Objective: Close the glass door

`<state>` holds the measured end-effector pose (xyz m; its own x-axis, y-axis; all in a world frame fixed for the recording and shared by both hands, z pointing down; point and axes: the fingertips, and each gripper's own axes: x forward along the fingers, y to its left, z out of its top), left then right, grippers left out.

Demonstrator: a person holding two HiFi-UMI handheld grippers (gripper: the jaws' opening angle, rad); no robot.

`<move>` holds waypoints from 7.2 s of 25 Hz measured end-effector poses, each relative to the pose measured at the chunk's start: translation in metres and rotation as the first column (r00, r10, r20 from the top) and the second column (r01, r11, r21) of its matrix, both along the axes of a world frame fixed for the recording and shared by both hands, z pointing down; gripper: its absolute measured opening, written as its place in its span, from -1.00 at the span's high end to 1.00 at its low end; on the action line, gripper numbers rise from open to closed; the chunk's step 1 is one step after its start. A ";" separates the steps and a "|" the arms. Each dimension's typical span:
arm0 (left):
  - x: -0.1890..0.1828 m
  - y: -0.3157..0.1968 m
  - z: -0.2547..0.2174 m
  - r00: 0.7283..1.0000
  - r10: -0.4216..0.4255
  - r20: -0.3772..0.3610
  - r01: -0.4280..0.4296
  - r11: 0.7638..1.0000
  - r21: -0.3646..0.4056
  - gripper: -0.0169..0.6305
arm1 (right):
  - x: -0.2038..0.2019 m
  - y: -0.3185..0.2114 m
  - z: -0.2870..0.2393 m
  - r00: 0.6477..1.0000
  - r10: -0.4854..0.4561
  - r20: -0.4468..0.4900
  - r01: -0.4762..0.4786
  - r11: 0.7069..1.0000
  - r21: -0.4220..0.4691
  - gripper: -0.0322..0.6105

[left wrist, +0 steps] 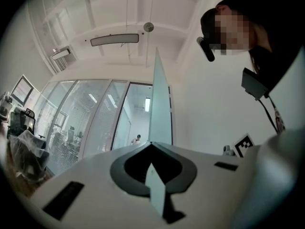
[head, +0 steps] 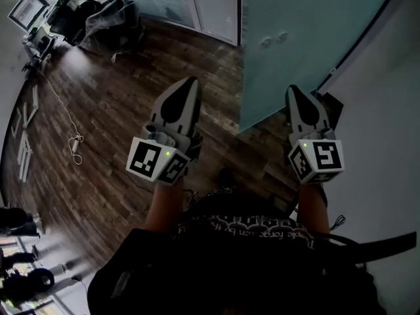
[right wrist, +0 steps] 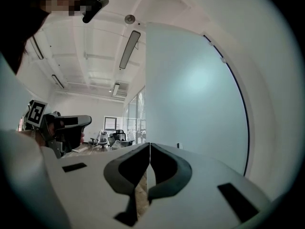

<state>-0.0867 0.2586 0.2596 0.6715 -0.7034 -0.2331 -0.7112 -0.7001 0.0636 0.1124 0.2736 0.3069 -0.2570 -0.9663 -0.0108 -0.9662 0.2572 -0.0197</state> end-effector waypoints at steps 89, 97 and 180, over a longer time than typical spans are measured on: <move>0.001 -0.164 0.025 0.949 -0.302 0.090 0.307 0.951 -0.046 0.94 | 0.003 -0.242 0.058 0.984 -0.120 -0.131 0.093 0.977 -0.194 0.52; -0.011 -0.208 0.029 0.961 -0.269 0.068 0.273 0.960 -0.060 0.94 | -0.012 -0.275 0.056 0.987 -0.101 -0.126 0.075 0.978 -0.195 0.53; -0.030 -0.589 0.043 0.989 -0.143 0.047 0.147 0.984 -0.101 0.94 | -0.007 -0.629 0.053 0.981 0.171 -0.095 -0.185 0.968 -0.171 0.56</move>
<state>-0.1172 -0.3305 0.3031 0.5674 -0.8132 -0.1291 -0.8083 -0.5800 0.1011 0.1053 -0.3552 0.3598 -0.0738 -0.9810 0.1796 -0.9964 0.0802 0.0285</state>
